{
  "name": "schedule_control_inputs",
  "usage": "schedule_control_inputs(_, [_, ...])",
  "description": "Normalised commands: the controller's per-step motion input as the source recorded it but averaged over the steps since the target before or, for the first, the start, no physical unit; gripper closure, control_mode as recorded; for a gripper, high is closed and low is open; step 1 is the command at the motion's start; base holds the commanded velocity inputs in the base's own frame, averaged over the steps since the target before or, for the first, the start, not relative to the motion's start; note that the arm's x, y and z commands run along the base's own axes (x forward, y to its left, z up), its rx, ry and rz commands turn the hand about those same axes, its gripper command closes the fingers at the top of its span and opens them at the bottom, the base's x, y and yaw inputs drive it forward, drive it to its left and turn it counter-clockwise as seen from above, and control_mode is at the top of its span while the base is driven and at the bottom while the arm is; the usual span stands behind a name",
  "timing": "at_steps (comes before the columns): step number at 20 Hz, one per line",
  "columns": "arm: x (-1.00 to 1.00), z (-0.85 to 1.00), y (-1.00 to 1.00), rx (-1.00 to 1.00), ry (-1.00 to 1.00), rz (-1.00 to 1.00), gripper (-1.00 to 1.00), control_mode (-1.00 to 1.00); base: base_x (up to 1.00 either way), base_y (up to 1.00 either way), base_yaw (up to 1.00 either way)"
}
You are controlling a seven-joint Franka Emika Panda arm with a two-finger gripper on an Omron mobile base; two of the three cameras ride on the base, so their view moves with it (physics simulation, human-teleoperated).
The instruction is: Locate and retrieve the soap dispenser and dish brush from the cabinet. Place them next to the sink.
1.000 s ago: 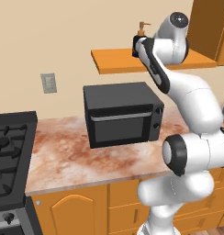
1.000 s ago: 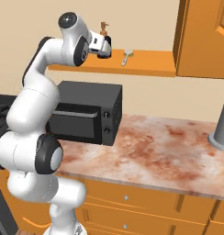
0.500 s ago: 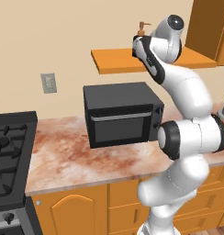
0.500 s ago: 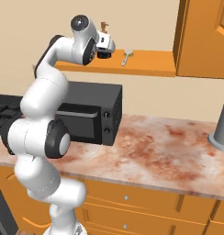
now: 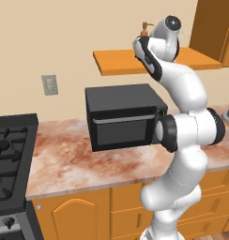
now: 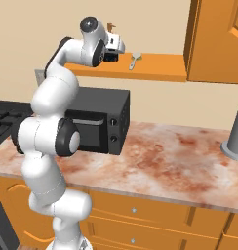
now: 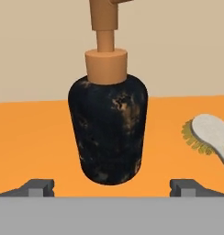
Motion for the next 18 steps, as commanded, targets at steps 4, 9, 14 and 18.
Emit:
schedule_control_inputs(4, [0.34,-0.02,0.0,-0.01,0.0,0.0,-1.0,-1.0,0.0,0.0,0.0])
schedule_control_inputs(9, [0.3,-0.07,0.0,0.0,0.0,0.0,-1.0,-1.0,0.0,0.0,0.0])
schedule_control_inputs(14, [0.27,-0.07,0.0,0.0,0.0,0.0,-1.0,-1.0,0.0,0.0,0.0])
schedule_control_inputs(18, [0.26,-0.04,0.0,0.0,0.0,0.0,-1.0,-1.0,0.0,0.0,0.0])
